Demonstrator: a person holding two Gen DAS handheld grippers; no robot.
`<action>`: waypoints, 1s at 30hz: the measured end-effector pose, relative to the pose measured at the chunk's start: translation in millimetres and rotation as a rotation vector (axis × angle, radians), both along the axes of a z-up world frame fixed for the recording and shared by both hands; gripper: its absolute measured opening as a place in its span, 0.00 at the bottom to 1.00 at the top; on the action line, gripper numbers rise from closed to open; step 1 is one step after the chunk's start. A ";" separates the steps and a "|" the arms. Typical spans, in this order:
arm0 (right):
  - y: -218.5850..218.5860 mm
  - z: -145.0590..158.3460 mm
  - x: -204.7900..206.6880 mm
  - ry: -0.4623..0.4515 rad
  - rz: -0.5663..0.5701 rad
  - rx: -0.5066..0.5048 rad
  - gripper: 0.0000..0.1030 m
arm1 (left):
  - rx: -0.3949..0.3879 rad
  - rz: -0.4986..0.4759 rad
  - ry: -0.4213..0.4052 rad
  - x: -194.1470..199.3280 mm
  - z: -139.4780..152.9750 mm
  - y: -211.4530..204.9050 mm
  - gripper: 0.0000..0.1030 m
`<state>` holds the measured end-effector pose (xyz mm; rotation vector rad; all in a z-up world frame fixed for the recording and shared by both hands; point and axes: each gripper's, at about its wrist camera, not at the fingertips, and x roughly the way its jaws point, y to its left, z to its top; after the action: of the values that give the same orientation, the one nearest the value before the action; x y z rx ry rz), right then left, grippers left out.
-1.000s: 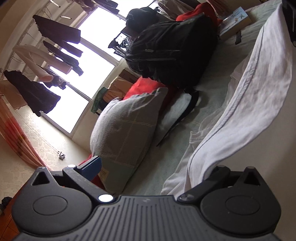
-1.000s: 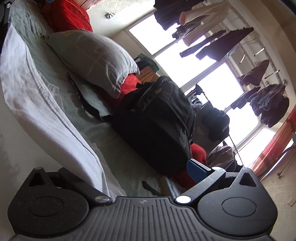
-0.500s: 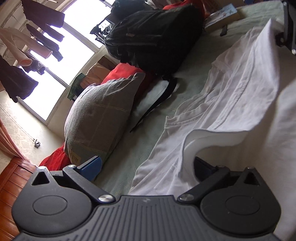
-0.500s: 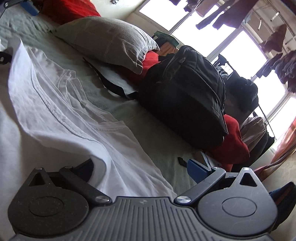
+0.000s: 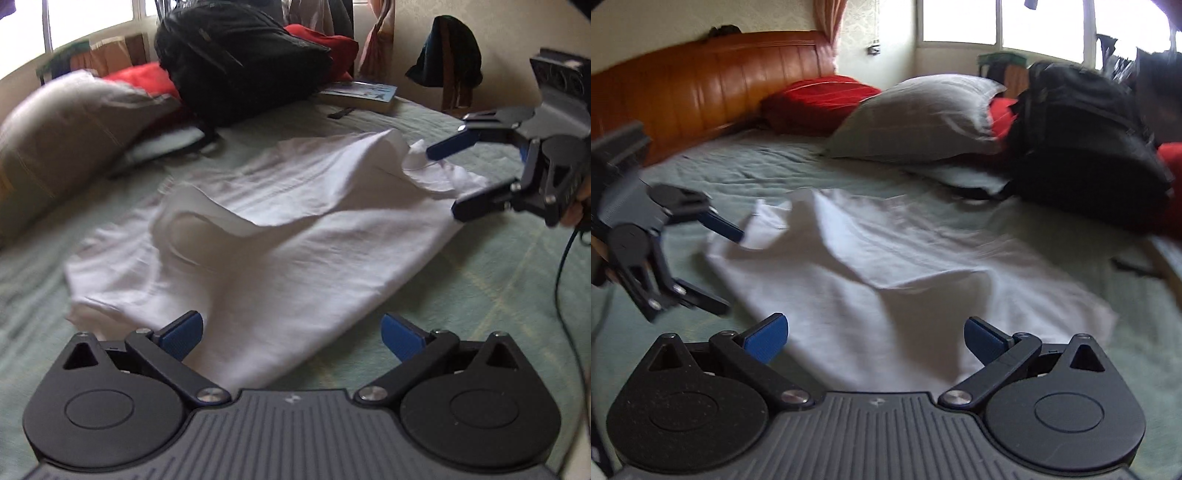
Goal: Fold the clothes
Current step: 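Lift the held edge and fold it over the shirt body with both tools, then open both tools and release the folded shirt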
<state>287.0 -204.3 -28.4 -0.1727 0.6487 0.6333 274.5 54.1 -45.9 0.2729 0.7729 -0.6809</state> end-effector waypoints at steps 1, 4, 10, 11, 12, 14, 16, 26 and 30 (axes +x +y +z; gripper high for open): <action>2.9 -3.3 1.5 0.021 0.015 0.019 1.00 | -0.005 -0.005 0.019 1.8 -3.1 -0.5 0.99; 11.6 -13.1 5.9 0.082 0.059 0.074 1.00 | -0.022 -0.022 0.074 7.1 -12.6 -1.9 0.99; 13.3 -31.3 42.9 0.170 -0.045 0.032 1.00 | -0.025 0.028 0.073 24.3 -11.4 5.0 0.99; 10.5 -29.1 44.2 0.160 -0.051 0.028 1.00 | -0.024 0.039 0.058 28.7 -7.9 7.3 0.99; 10.0 -25.9 46.4 0.145 -0.058 0.011 1.00 | -0.022 0.051 0.043 33.2 -4.4 9.7 0.99; 9.0 -19.4 50.4 0.107 -0.072 -0.032 1.00 | -0.020 0.073 0.012 42.2 2.5 14.4 0.99; 6.4 -12.8 55.4 0.073 -0.080 -0.074 1.00 | -0.013 0.097 -0.022 51.8 9.5 18.4 0.99; -5.6 2.2 102.4 -0.001 -0.165 -0.120 1.00 | 0.040 0.277 -0.149 120.7 29.6 23.5 0.99; -13.3 10.8 111.6 -0.068 -0.229 -0.147 1.00 | 0.062 0.293 -0.213 123.8 30.6 20.4 0.99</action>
<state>398.6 -217.6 -17.6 -0.2513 0.6385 0.3578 398.2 74.5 -15.3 0.2769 0.6149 -0.3453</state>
